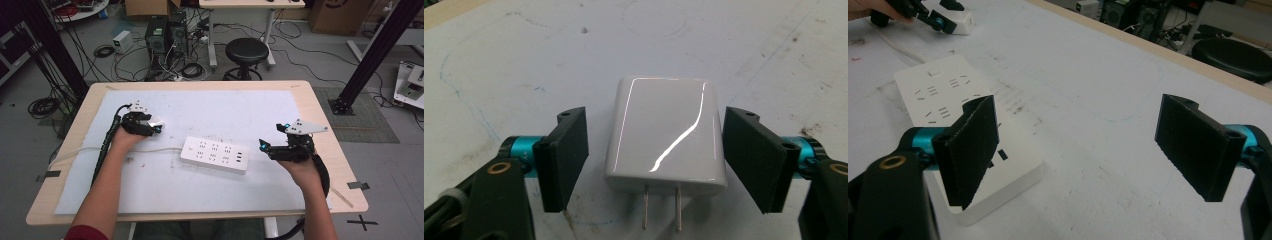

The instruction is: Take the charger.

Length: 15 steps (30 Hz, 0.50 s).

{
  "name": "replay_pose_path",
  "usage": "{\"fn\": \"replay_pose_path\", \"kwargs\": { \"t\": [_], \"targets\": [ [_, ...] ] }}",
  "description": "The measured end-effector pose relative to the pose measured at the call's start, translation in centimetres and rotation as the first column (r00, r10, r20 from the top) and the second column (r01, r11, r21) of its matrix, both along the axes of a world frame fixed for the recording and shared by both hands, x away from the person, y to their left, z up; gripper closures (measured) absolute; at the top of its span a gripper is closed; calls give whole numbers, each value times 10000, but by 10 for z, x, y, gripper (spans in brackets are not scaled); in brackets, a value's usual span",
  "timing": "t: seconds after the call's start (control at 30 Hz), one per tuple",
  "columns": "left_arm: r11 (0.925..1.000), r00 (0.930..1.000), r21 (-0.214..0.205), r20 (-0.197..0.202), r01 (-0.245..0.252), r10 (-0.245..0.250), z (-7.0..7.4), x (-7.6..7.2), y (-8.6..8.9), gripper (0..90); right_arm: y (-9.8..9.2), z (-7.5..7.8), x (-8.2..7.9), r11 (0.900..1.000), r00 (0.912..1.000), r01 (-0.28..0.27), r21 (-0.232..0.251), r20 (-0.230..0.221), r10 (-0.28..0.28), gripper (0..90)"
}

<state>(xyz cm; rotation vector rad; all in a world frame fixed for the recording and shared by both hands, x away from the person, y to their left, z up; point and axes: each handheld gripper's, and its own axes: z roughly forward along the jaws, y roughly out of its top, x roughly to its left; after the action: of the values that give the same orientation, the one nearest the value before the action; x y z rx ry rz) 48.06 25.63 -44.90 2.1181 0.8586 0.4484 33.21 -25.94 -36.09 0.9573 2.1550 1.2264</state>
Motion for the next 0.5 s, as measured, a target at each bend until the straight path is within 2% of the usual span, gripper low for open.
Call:
{"fn": "replay_pose_path", "kwargs": {
  "t": [0.33, 0.5],
  "targets": [
    [9999, 9999, 108, -31, 133, -133, -1, 0, -2, 360, 1, 1, 1, 10000, 10000, -53, -21, 27, 53, 179],
    [9994, 9998, 304, -10, 179, -179, -1, -1, -4, 401, 0, 1, 1, 10000, 10000, 6, 6, -41, -5, 179]
  ]
}}
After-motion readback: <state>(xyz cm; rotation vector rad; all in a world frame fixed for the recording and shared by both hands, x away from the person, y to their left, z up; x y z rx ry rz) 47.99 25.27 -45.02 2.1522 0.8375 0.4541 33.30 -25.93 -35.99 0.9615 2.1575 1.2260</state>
